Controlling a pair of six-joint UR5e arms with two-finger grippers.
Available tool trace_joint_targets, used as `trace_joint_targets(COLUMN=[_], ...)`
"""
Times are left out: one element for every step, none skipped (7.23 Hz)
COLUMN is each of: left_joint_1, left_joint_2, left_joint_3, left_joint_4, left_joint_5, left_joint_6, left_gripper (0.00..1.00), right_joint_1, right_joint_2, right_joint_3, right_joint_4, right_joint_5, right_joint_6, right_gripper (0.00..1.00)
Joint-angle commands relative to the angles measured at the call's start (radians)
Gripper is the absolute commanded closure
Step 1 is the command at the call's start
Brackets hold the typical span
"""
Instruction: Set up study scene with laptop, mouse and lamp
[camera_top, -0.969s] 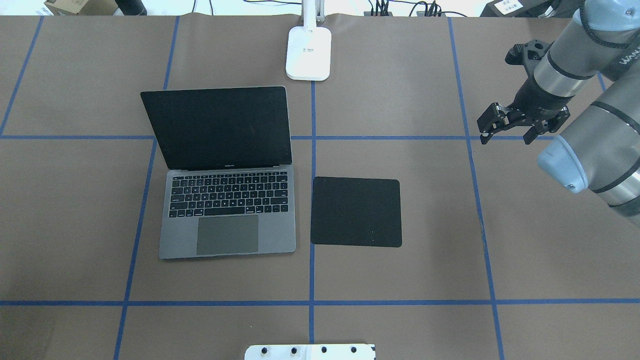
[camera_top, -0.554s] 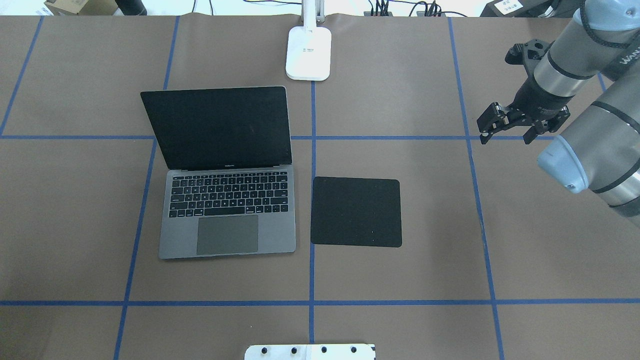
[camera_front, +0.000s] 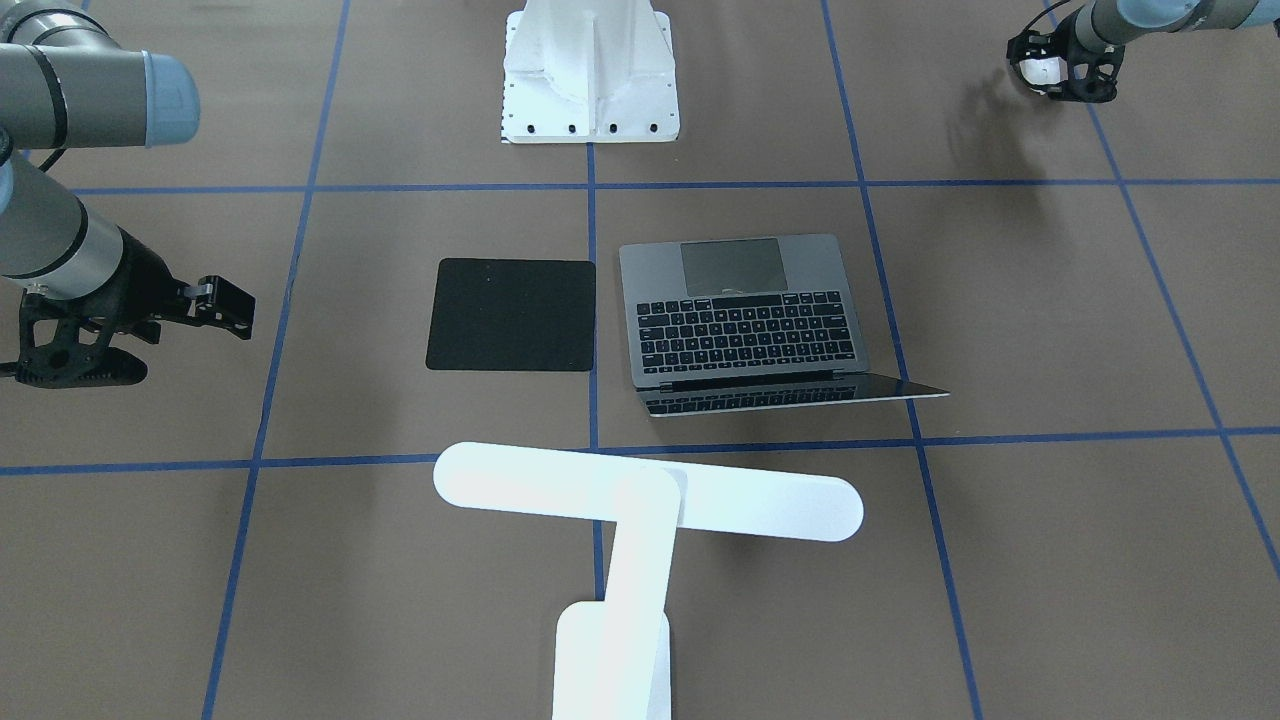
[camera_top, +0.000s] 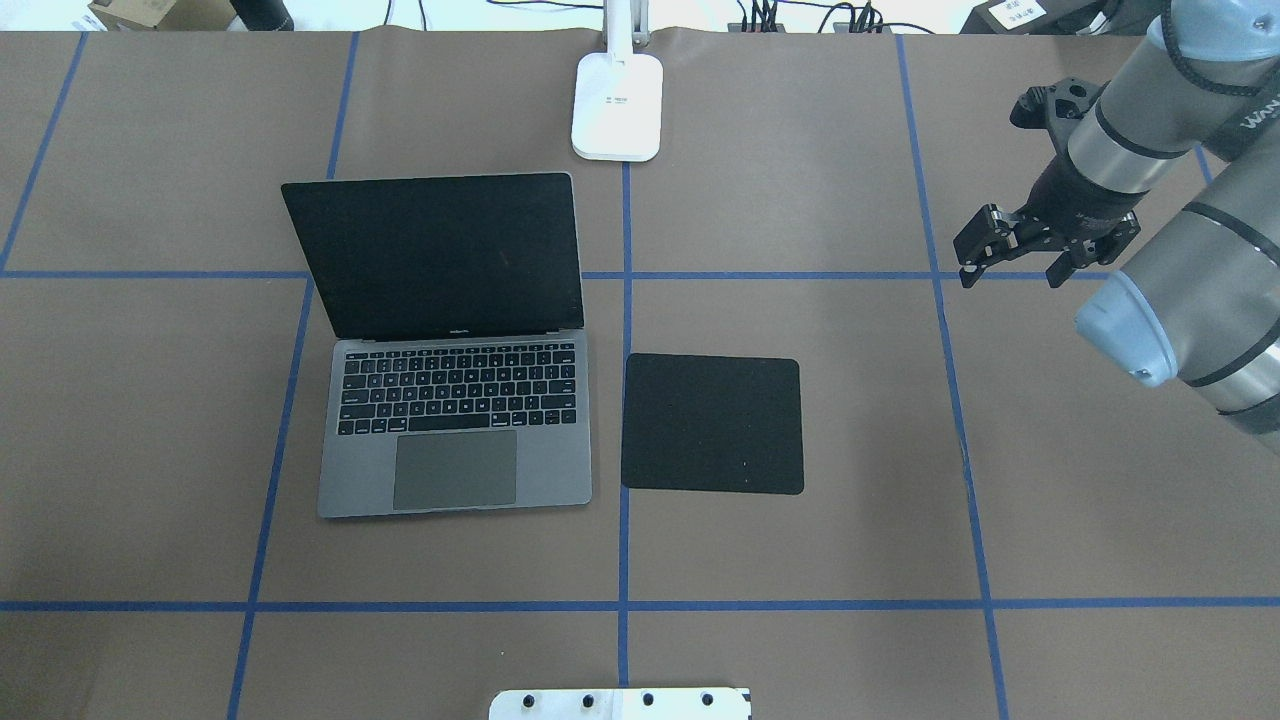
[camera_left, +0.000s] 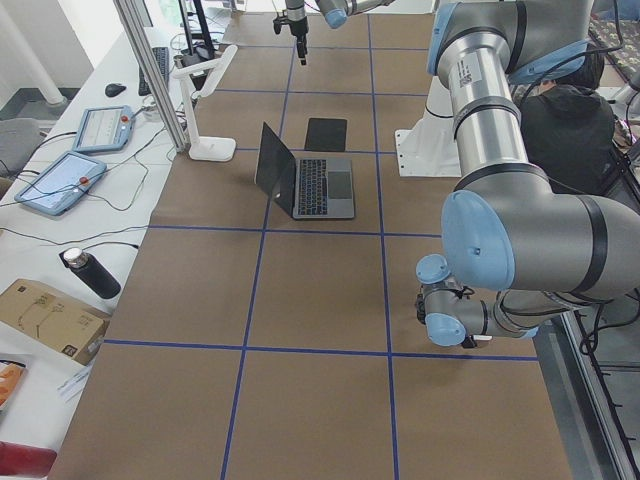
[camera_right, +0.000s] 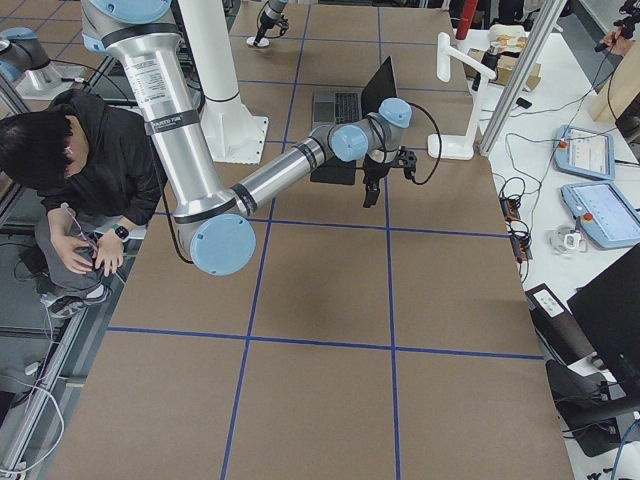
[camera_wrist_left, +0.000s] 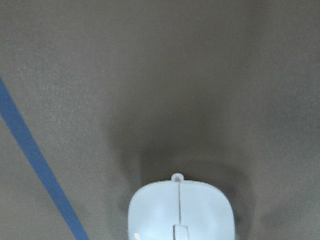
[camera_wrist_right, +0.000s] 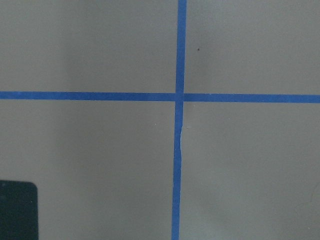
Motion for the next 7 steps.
trace_joint_targets(left_joint_1=[0.047, 0.058, 0.063, 0.063, 0.064, 0.066, 0.067], left_joint_2=[0.000, -0.001, 0.000, 0.000, -0.001, -0.001, -0.001], left_joint_3=[0.000, 0.000, 0.002, 0.008, 0.009, 0.011, 0.015], left_joint_4=[-0.014, -0.020, -0.023, -0.025, -0.026, -0.029, -0.029], left_joint_5=[0.001, 0.002, 0.002, 0.003, 0.003, 0.003, 0.005], left_joint_6=[-0.046, -0.054, -0.054, -0.054, -0.054, -0.052, -0.054], left_gripper=[0.02, 0.02, 0.03, 0.03, 0.05, 0.05, 0.05], right_joint_1=[0.000, 0.000, 0.000, 0.000, -0.001, -0.001, -0.001], right_joint_2=[-0.002, -0.002, -0.002, -0.002, -0.002, -0.002, -0.002], right_joint_3=[0.002, 0.006, 0.009, 0.008, 0.008, 0.008, 0.008], right_joint_4=[0.000, 0.000, 0.000, 0.000, 0.000, 0.000, 0.000], right_joint_5=[-0.003, -0.005, -0.005, -0.005, -0.005, -0.005, -0.005], right_joint_6=[0.000, 0.000, 0.000, 0.000, 0.000, 0.000, 0.000], right_gripper=[0.01, 0.01, 0.01, 0.01, 0.01, 0.01, 0.01])
